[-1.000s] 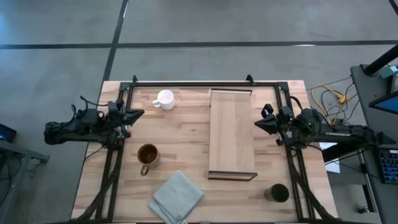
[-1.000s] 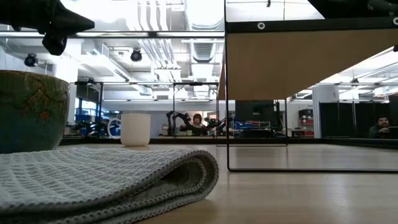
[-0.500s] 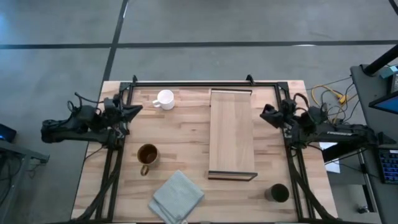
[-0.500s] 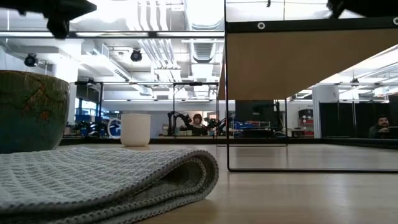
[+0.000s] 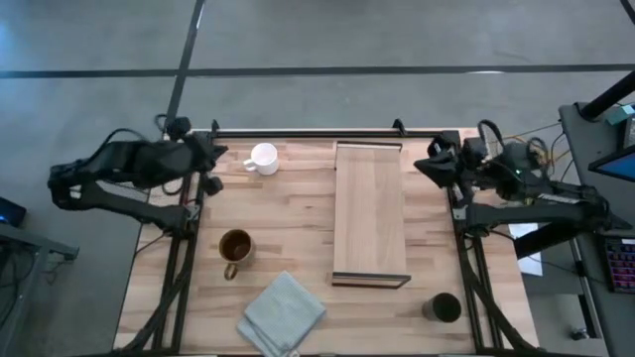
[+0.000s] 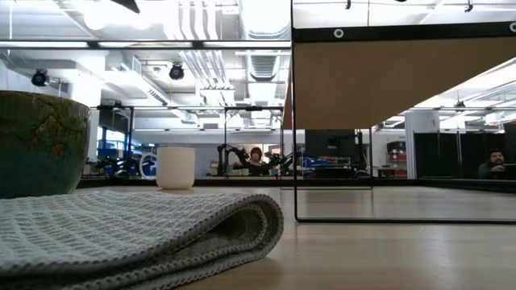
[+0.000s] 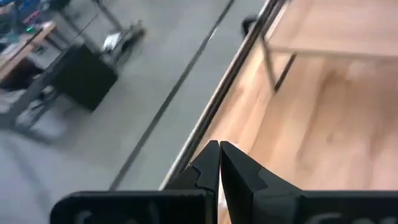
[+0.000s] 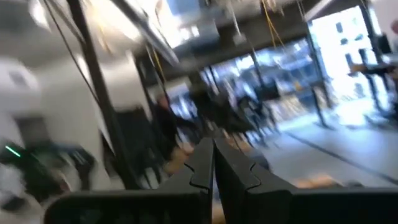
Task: Stack small to large cups/mugs on shelf
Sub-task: Put the white mug on the shelf
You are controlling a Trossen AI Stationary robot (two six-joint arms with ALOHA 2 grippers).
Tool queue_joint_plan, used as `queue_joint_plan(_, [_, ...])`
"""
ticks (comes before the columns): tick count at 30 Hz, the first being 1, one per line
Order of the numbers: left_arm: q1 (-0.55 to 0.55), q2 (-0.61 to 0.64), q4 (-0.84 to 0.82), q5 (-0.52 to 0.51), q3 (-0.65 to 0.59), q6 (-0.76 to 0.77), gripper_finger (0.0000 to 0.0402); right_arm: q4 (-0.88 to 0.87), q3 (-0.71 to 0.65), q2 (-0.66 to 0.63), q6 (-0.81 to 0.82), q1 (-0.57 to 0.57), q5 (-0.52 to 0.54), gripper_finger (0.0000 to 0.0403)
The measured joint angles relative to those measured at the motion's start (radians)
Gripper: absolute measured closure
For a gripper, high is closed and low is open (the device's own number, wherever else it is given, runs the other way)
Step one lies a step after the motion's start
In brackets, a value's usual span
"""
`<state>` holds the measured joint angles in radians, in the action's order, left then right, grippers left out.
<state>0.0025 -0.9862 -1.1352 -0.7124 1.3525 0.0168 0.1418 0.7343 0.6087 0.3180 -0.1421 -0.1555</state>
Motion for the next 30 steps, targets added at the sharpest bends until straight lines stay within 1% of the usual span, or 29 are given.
queue_joint_plan(2, [0.005, -0.069, -0.012, -0.068, 0.06, -0.032, 0.0402, -0.087, 0.049, 0.036, -0.008, 0.0, 0.0, 0.0394])
queue_joint_plan(4, [0.005, -0.141, -0.017, -0.109, 0.108, -0.127, 0.0402, -0.141, 0.083, 0.069, 0.016, 0.0, 0.0, 0.0394])
queue_joint_plan(6, [0.004, -0.207, -0.012, -0.111, 0.149, -0.226, 0.0402, -0.19, 0.107, 0.101, 0.042, 0.0, 0.0, 0.0394])
queue_joint_plan(8, [0.003, -0.261, -0.003, -0.111, 0.185, -0.284, 0.0402, -0.236, 0.126, 0.127, 0.048, 0.0, 0.0, 0.0394])
queue_joint_plan(11, [0.01, -0.32, -0.001, -0.142, 0.231, -0.294, 0.0402, -0.299, 0.147, 0.155, 0.03, 0.0, 0.0, 0.0394])
queue_joint_plan(14, [0.036, -0.366, -0.013, -0.139, 0.243, -0.304, 0.0402, -0.342, 0.159, 0.176, 0.034, 0.0, -0.001, 0.0394])
queue_joint_plan(16, [0.049, -0.388, -0.012, -0.132, 0.246, -0.254, 0.0402, -0.347, 0.165, 0.181, 0.045, 0.0, -0.001, 0.0394])
queue_joint_plan(18, [0.066, -0.398, -0.012, -0.085, 0.257, -0.18, 0.0402, -0.345, 0.165, 0.185, 0.045, 0.0, -0.001, 0.0394])
queue_joint_plan(21, [0.103, -0.416, -0.011, 0.082, 0.265, -0.123, 0.0402, -0.351, 0.162, 0.183, 0.048, 0.0, -0.001, 0.0394])
queue_joint_plan(22, [0.118, -0.423, -0.012, 0.128, 0.265, -0.112, 0.0402, -0.347, 0.162, 0.183, 0.048, 0.0, -0.002, 0.0394])
queue_joint_plan(23, [0.133, -0.43, -0.015, 0.152, 0.265, -0.098, 0.0402, -0.348, 0.162, 0.179, 0.048, 0.0, -0.003, 0.0394])
queue_joint_plan(27, [0.222, -0.447, -0.086, 0.159, 0.264, -0.073, 0.04, -0.348, 0.162, 0.171, 0.048, 0.0, -0.005, 0.0394])
queue_joint_plan(29, [0.273, -0.458, -0.096, 0.164, 0.259, -0.038, 0.0391, -0.347, 0.162, 0.171, 0.047, 0.0, -0.005, 0.0394])
queue_joint_plan(30, [0.295, -0.464, -0.095, 0.187, 0.257, -0.011, 0.0384, -0.347, 0.162, 0.17, 0.047, 0.0, -0.005, 0.0394])
